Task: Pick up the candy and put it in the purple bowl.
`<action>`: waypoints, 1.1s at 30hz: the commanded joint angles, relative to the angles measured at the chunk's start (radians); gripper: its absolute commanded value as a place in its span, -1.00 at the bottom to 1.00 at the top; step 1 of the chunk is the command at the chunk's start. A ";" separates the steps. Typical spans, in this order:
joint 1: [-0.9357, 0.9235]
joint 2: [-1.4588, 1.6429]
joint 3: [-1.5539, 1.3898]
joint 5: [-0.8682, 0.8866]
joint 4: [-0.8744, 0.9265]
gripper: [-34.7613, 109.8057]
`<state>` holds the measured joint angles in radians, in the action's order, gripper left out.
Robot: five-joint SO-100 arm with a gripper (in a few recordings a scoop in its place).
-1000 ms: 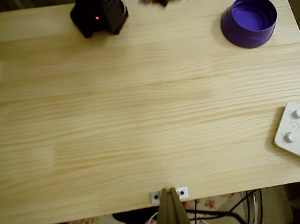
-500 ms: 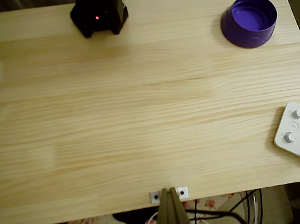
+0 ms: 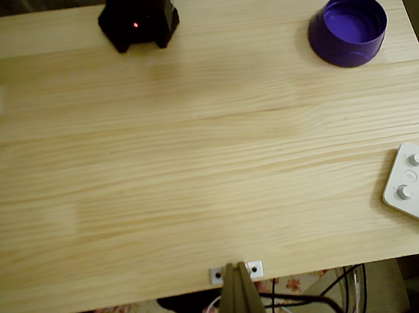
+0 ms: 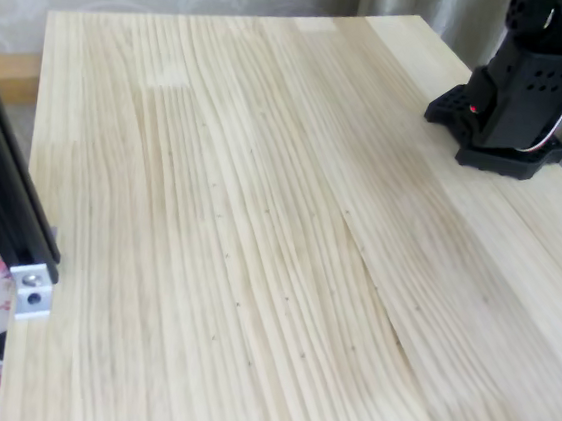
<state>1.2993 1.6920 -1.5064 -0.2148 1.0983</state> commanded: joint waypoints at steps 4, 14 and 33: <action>-0.003 -0.038 0.098 0.006 -0.095 -0.53; 0.054 -0.117 0.114 0.026 -0.143 -0.52; 0.074 -0.135 0.118 0.067 -0.104 -0.22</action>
<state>1.3668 1.5064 -1.4803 -0.1350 0.9756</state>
